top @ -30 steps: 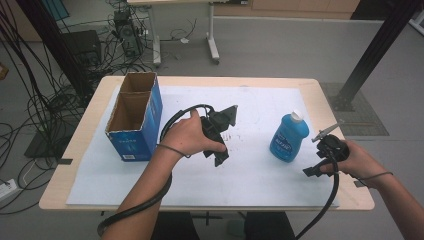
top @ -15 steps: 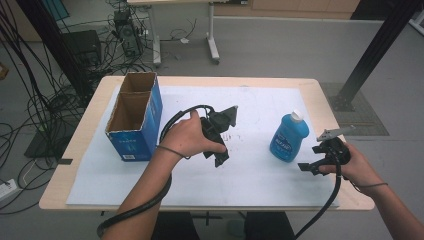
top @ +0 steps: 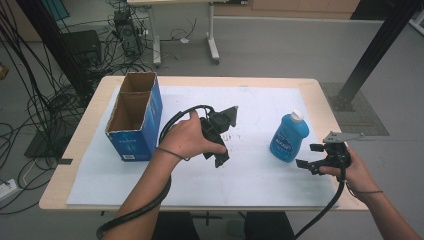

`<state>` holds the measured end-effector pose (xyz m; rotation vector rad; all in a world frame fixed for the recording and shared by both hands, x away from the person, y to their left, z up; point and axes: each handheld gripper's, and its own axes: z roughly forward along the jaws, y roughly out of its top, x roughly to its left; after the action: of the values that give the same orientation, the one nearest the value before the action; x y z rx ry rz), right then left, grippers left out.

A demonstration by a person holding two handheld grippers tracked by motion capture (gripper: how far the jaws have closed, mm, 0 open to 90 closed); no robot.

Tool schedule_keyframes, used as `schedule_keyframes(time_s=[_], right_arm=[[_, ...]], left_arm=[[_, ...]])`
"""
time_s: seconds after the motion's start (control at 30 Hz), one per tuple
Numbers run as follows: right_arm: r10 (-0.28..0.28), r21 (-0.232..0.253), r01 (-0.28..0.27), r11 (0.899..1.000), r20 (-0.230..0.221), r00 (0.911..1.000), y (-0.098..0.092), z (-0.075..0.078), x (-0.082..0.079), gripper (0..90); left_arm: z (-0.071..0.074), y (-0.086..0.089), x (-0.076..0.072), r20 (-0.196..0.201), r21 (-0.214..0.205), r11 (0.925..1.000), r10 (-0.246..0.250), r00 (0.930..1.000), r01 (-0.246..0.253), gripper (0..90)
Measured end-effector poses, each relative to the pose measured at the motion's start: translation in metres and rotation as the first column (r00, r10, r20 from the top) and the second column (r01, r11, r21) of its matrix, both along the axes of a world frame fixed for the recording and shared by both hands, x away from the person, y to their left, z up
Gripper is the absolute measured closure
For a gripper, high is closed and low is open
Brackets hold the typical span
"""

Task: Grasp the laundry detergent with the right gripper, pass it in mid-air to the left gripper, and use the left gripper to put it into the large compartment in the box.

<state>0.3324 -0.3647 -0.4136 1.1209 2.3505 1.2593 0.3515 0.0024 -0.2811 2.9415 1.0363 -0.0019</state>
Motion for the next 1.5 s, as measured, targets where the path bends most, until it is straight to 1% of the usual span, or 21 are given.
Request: schedule_keyframes(time_s=[0.03,0.07,0.1,0.13,0.17,0.2,0.23,0.33,0.43,0.47,0.5,0.6,0.73,0.9,1.0,1.07,1.2,1.5], right_arm=[[0.000,0.006,0.000,1.000,0.021,0.9998,0.000,-0.001,0.000,5.8],[0.000,0.006,0.000,1.000,0.021,0.9998,0.000,-0.001,0.000,5.8],[-0.004,0.015,0.003,1.000,0.051,0.9987,0.001,-0.003,-0.001,5.9],[-0.004,0.028,0.002,1.000,0.059,0.9983,0.001,-0.004,-0.002,6.0],[-0.004,0.028,0.002,1.000,0.059,0.9983,0.001,-0.004,-0.002,6.0],[-0.003,0.053,-0.001,0.999,0.085,0.9963,0.001,-0.007,-0.003,5.9],[-0.005,0.062,-0.001,0.998,0.101,0.9949,0.002,-0.008,-0.003,5.9],[-0.007,0.095,-0.004,0.996,0.118,0.9930,0.003,-0.011,-0.004,5.3],[-0.001,0.107,-0.012,0.994,0.122,0.9925,0.004,-0.013,-0.003,5.1],[0.002,0.125,-0.019,0.992,0.131,0.9914,0.004,-0.014,-0.003,4.7],[0.002,0.125,-0.019,0.992,0.131,0.9914,0.004,-0.014,-0.003,4.7],[0.000,0.145,-0.020,0.989,0.139,0.9902,0.005,-0.017,-0.001,3.5],[0.007,0.152,-0.029,0.988,0.148,0.9890,0.006,-0.020,0.000,3.5],[0.003,0.169,-0.031,0.985,0.163,0.9867,0.009,-0.025,0.001,3.4],[0.003,0.161,-0.031,0.986,0.168,0.9858,0.011,-0.027,0.002,2.6],[-0.006,0.153,-0.020,0.988,0.173,0.9848,0.013,-0.029,0.003,2.3],[0.001,0.143,-0.028,0.989,0.183,0.9831,0.018,-0.031,0.006,2.3],[0.000,0.141,-0.031,0.990,0.213,0.9770,0.028,-0.032,0.015,2.5]], left_arm=[[0.000,0.000,0.000,0.000,0.000,1.0000,0.002,1.0000,-0.002,9.2],[0.000,0.000,0.000,0.000,0.000,1.0000,0.002,1.0000,-0.002,9.2],[0.001,0.000,-0.001,-0.002,-0.001,1.0000,-0.001,1.0000,0.001,9.2],[0.001,0.000,-0.002,-0.001,-0.003,1.0000,0.000,1.0000,0.000,9.2],[0.001,0.000,-0.002,-0.001,-0.003,1.0000,0.000,1.0000,0.000,9.2],[0.002,0.000,-0.002,-0.001,-0.004,1.0000,-0.001,1.0000,0.001,9.2],[0.002,0.000,-0.002,0.001,-0.003,1.0000,0.000,1.0000,0.000,9.2],[0.002,0.000,-0.002,0.001,-0.002,1.0000,0.002,1.0000,-0.002,9.2],[0.002,0.001,-0.002,-0.001,0.001,1.0000,0.000,1.0000,0.000,9.2],[0.002,0.002,-0.002,-0.002,0.000,1.0000,0.005,1.0000,-0.005,9.1],[0.002,0.002,-0.001,-0.001,0.002,1.0000,0.005,1.0000,-0.005,9.1],[0.003,0.004,0.000,0.000,0.004,0.9999,0.010,1.0000,-0.010,9.1],[0.004,0.004,0.000,0.000,0.000,0.9999,0.011,0.9999,-0.011,9.0],[0.003,0.006,0.001,-0.003,0.007,0.9999,0.013,0.9999,-0.013,9.0],[0.003,0.005,0.001,-0.005,0.006,0.9999,0.016,0.9999,-0.016,8.9],[0.002,0.005,0.002,-0.004,0.006,0.9998,0.017,0.9998,-0.017,8.9],[0.003,0.005,0.002,-0.004,0.008,0.9999,0.012,0.9999,-0.012,8.9],[0.005,0.006,0.003,-0.003,0.011,0.9999,0.009,1.0000,-0.009,8.8]])
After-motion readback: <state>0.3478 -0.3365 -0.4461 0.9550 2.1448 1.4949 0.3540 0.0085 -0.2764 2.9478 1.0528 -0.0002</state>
